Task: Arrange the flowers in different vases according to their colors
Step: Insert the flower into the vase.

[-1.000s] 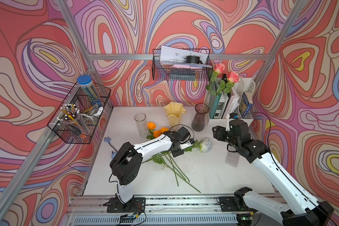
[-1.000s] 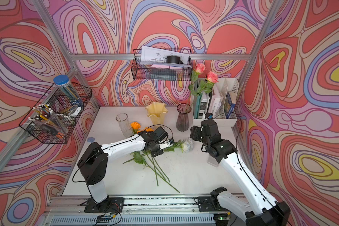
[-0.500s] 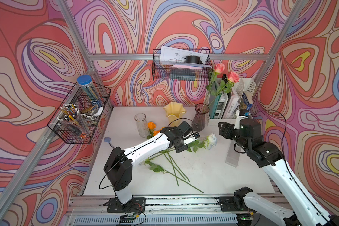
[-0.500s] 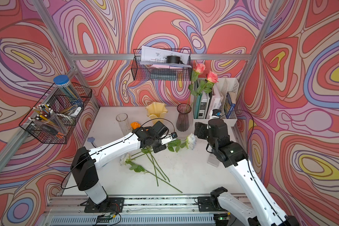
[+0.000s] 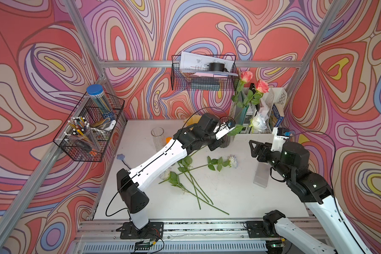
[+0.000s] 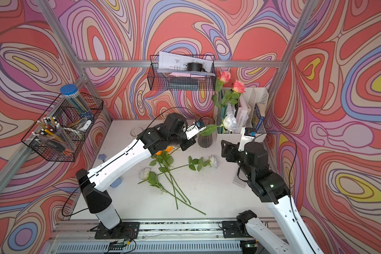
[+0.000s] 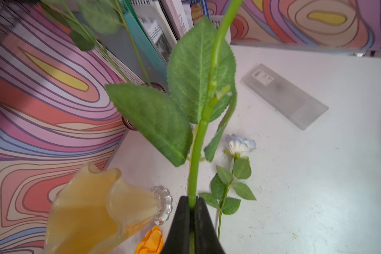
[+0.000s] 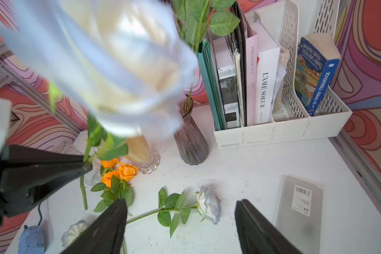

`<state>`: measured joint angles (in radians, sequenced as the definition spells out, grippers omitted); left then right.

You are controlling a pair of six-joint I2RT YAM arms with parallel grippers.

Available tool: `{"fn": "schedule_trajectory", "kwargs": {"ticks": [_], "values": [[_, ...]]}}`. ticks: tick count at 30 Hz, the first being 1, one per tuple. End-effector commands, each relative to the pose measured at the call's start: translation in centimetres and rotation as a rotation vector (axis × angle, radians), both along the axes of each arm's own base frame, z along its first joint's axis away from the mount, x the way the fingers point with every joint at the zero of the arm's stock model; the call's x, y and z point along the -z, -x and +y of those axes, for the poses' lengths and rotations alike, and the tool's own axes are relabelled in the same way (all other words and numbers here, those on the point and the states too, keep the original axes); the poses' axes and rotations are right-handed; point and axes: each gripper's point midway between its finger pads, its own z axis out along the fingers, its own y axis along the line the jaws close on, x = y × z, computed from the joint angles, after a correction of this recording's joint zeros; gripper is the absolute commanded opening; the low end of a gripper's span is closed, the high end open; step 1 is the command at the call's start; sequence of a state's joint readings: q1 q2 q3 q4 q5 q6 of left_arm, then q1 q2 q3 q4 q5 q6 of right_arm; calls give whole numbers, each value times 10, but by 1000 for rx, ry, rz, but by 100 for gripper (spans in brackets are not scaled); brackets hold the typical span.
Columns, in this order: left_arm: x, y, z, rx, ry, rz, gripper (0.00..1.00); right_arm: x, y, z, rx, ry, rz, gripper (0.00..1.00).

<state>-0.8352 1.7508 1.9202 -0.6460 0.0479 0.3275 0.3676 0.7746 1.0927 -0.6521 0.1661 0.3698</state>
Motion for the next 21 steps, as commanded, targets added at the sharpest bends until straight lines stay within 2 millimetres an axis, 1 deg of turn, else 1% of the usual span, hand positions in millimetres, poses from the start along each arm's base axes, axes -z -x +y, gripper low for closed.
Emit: {"fn": "schedule_trajectory", "kwargs": {"ticks": [1,3,5,6,9,12,14,15,17,19,21], "values": [[-40,2,-4,4,144,16,0,-14,9,3,-47,5,-36,79],[-71,3,7,-23,216,-10,0,-19,13,4,-58,0,-50,79],[-101,0,24,-67,296,-47,0,-22,16,5,-70,-9,-64,79],[-119,-1,37,-93,348,-67,0,-23,17,6,-77,-13,-66,79],[-162,-9,74,-171,462,-153,0,-22,16,10,-97,-23,-68,79],[-191,-23,109,-255,551,-220,0,-20,14,17,-125,-39,-78,79],[-205,-33,126,-285,618,-241,0,-17,11,19,-129,-44,-76,79],[-211,-39,131,-289,651,-257,0,-13,8,20,-131,-43,-67,79],[-224,-47,135,-283,707,-291,0,-9,3,23,-136,-44,-53,79],[-232,-55,131,-264,735,-305,0,-4,-2,25,-136,-44,-42,78],[-231,-68,123,-246,747,-293,0,0,-6,27,-136,-42,-34,78]]}}
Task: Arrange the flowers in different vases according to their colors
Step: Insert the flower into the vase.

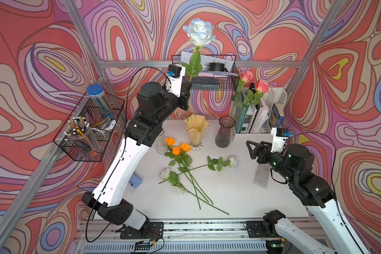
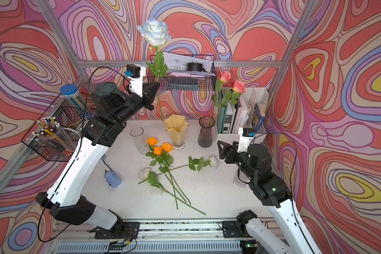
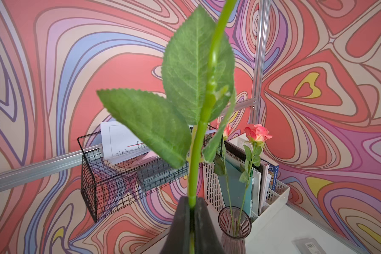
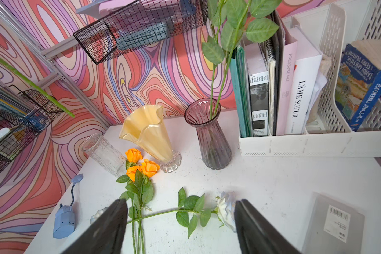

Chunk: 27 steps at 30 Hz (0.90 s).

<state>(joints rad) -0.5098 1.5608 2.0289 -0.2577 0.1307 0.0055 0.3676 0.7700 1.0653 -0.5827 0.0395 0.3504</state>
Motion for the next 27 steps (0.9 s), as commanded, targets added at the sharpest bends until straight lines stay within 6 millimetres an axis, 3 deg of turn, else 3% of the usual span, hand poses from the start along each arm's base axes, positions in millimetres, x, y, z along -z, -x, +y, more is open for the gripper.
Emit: {"fn": "schedule_trajectory", "kwargs": {"ticks": [1,6,17,21,25,27], "values": [[1,-26,-22,75,63,-6,0,6,-8,4,-6,-4,4,78],[29,-60,-38,79,52,26,0,14,-13,6,-5,2,18,78],[136,-116,-43,32,-1,141,0,45,-29,19,-44,9,74,78],[176,-119,-49,58,-23,207,0,52,-34,25,-59,-4,87,78],[210,-114,-43,38,-49,264,20,53,-33,25,-59,-7,87,78],[217,-111,-38,22,-71,278,24,53,-32,24,-58,-10,90,78]]}}
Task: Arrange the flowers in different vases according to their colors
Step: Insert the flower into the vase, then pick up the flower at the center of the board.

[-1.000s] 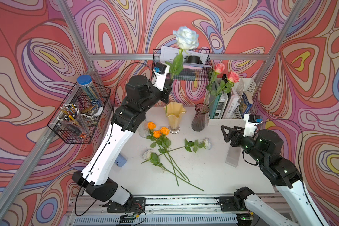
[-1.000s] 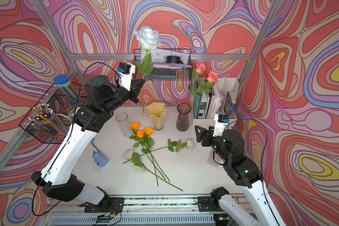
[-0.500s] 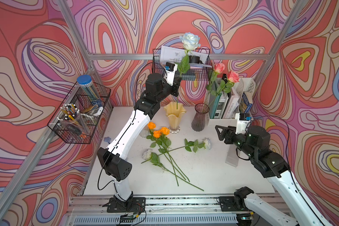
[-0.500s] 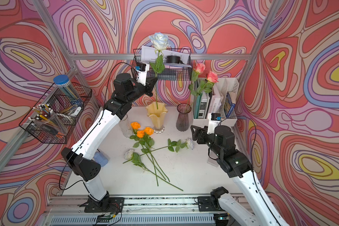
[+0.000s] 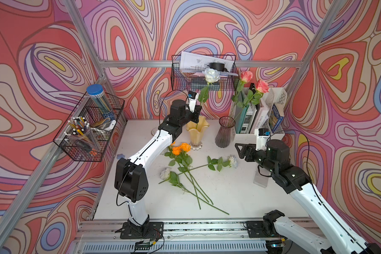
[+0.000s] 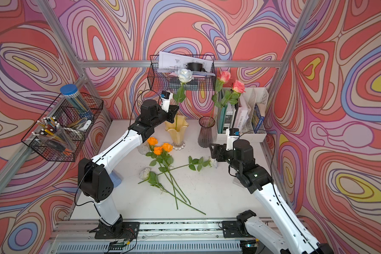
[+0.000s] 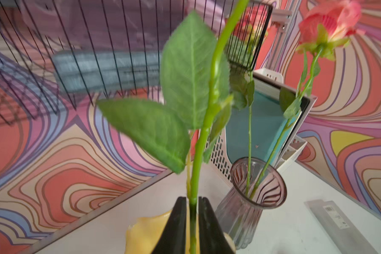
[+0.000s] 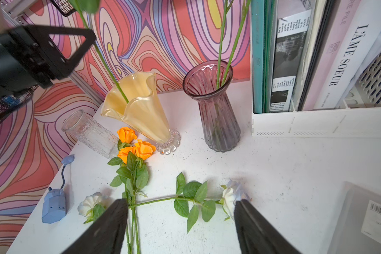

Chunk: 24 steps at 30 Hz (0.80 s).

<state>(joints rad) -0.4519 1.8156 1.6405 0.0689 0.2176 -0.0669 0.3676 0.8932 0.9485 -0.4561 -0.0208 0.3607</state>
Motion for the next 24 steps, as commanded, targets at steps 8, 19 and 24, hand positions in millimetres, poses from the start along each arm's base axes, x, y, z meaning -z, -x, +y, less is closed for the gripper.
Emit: {"fn": "schedule_trajectory", "kwargs": {"ticks": [8,19,24], "values": [[-14,28,21,-26,-20,-21,56,-11,9,-3,3,-45,-32,78],[11,145,25,81,-339,55,70,-9,18,-8,7,-29,-28,78],[111,198,15,254,-590,237,69,-6,17,-14,37,8,-2,78]]}}
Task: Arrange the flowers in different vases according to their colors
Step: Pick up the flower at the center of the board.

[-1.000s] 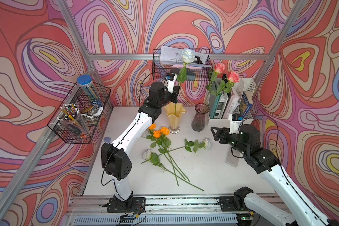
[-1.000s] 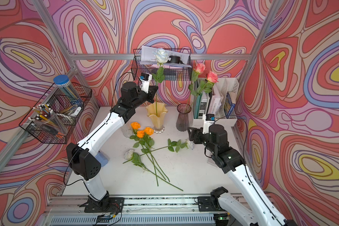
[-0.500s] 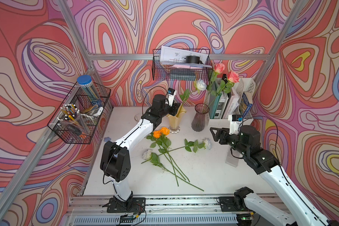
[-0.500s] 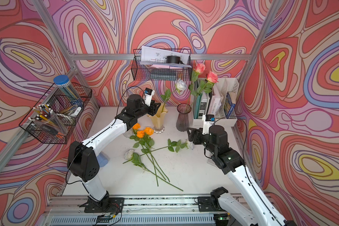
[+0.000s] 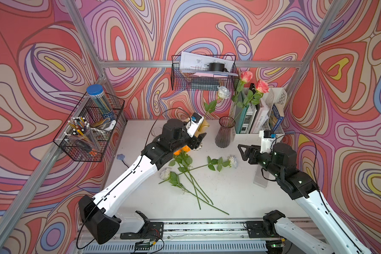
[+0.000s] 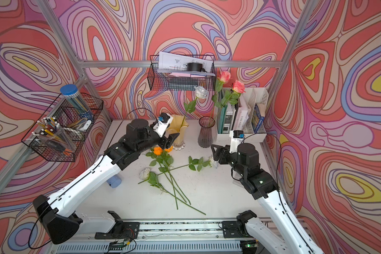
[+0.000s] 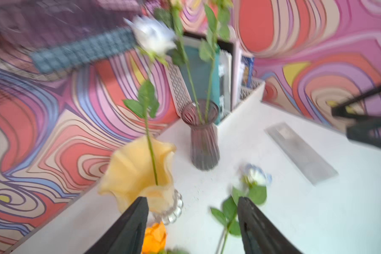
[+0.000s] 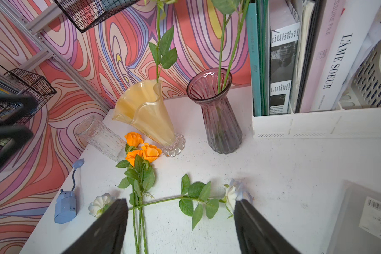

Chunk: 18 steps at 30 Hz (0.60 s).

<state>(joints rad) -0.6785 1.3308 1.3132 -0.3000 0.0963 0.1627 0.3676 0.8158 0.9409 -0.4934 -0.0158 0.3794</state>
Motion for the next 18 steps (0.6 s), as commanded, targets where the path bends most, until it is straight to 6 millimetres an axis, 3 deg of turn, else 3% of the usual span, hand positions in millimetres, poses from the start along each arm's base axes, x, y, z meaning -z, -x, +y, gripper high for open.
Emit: {"fn": "schedule_trajectory", "kwargs": {"ticks": [1,3,6,11,18], "values": [[122,26,16,52,-361,244,67,8,-1,-8,37,46,44,78],[153,32,18,74,-458,315,64,13,-4,-14,71,60,88,78],[181,36,11,120,-554,362,61,24,-6,-18,108,63,149,78],[208,29,-9,191,-639,399,51,39,-7,-28,151,62,207,78],[251,14,-17,208,-738,451,46,41,-2,-35,160,67,207,78]]}}
